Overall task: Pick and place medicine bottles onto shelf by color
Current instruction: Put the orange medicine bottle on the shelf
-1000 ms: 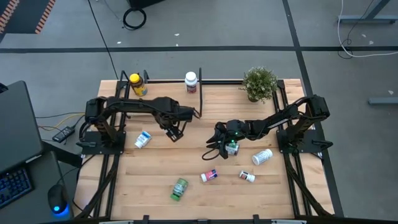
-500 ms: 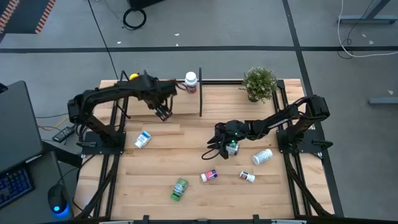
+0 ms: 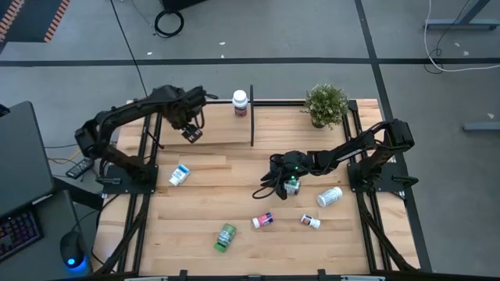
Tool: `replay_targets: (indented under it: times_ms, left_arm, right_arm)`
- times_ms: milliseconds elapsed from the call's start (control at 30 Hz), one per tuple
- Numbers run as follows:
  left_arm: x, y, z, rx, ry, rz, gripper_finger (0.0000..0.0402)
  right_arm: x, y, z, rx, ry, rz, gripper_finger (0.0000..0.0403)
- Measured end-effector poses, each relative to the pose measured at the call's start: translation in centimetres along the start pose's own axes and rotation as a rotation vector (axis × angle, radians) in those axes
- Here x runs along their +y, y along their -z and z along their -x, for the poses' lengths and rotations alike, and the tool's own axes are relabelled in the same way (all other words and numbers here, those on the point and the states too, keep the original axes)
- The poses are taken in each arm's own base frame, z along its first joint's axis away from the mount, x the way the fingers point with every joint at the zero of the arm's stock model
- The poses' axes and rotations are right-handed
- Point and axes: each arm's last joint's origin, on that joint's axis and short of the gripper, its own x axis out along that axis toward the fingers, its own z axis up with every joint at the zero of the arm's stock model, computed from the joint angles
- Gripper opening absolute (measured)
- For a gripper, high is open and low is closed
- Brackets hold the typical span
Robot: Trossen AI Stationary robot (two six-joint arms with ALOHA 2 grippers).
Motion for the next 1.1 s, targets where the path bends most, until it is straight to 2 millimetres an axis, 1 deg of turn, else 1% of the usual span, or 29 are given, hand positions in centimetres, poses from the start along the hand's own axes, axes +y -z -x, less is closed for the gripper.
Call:
replay_targets:
  times_ms: [100,167,233,400,567,700,900,1100]
  left_arm:
    - [0.7,1.5,-1.4,0.010,0.041,0.041,0.0227]
    - [1.2,2.0,-1.8,-0.003,0.054,0.070,0.0225]
    - [1.6,2.6,-1.6,-0.008,0.056,0.086,0.0225]
    - [2.8,3.0,-1.0,-0.045,0.015,0.124,0.0230]
    - [4.0,2.7,-1.4,-0.045,-0.007,0.113,0.0224]
    - [4.6,2.5,-1.7,-0.034,-0.012,0.042,0.0223]
    - [5.4,2.5,-1.9,-0.024,-0.018,-0.176,0.0232]
    - [5.9,2.5,-2.0,-0.029,0.024,-0.374,0.0223]
  right_arm:
    - [0.0,0.0,0.0,0.002,-0.005,-0.001,0.0117]
    - [0.0,0.0,0.0,0.001,-0.005,-0.001,0.0117]
    - [-0.1,0.0,0.0,0.000,-0.003,0.006,0.0117]
    - [-0.4,-0.1,0.1,-0.004,0.005,0.016,0.0117]
    - [-0.7,-0.3,0.1,-0.008,0.014,0.012,0.0117]
    - [-0.8,-0.3,0.1,-0.010,0.017,0.010,0.0116]
    - [-0.8,-0.3,0.1,-0.008,0.015,0.010,0.0116]
    - [-0.8,-0.3,0.1,-0.004,0.016,0.000,0.0117]
